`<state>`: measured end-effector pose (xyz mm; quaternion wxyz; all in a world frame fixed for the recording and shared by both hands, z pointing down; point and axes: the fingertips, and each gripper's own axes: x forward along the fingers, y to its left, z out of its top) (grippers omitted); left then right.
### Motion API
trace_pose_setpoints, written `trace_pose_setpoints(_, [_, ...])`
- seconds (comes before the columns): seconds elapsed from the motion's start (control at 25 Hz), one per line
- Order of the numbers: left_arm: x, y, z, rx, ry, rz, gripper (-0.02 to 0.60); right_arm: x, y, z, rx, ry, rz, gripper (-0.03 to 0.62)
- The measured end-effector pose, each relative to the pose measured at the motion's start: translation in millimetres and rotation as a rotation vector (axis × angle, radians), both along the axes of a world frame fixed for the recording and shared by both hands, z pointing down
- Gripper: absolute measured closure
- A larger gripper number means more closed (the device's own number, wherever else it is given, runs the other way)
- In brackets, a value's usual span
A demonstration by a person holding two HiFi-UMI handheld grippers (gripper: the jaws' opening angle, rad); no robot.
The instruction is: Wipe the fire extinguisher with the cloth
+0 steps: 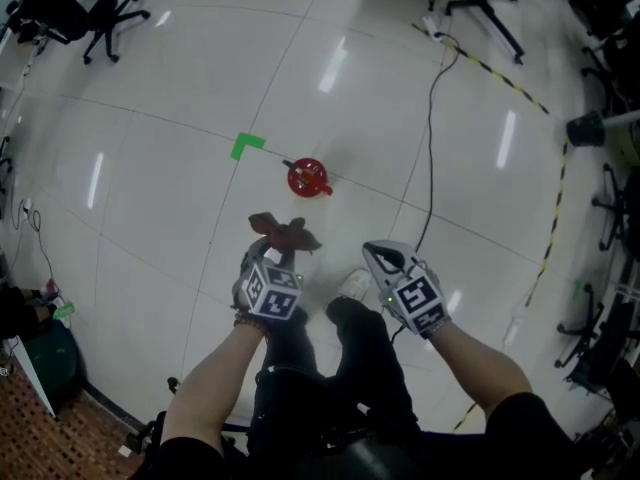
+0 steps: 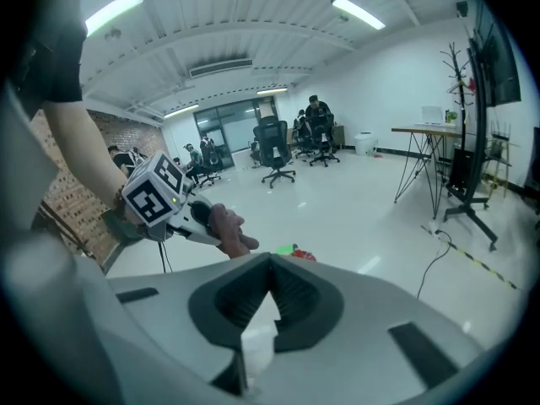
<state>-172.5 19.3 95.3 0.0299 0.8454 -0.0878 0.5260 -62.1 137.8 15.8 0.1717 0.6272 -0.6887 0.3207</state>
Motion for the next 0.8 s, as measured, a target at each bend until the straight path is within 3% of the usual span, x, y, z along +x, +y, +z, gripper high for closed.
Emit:
trace_pose_setpoints(0.2, [-5, 10, -65, -0.002, 0.081, 0.024, 0.445, -12, 0, -58, 0.024, 0.026, 0.039, 0.586])
trace_pose_setpoints(0.52, [-27, 32, -168, -0.019, 0.220, 0.135, 0.445, -45, -4, -146, 0.105, 0.141, 0.101, 0.586])
trace_pose_setpoints(0.8, [-43, 53, -220, -0.004, 0.307, 0.097, 0.445, -64, -2, -192, 0.180, 0.197, 0.023, 0.583])
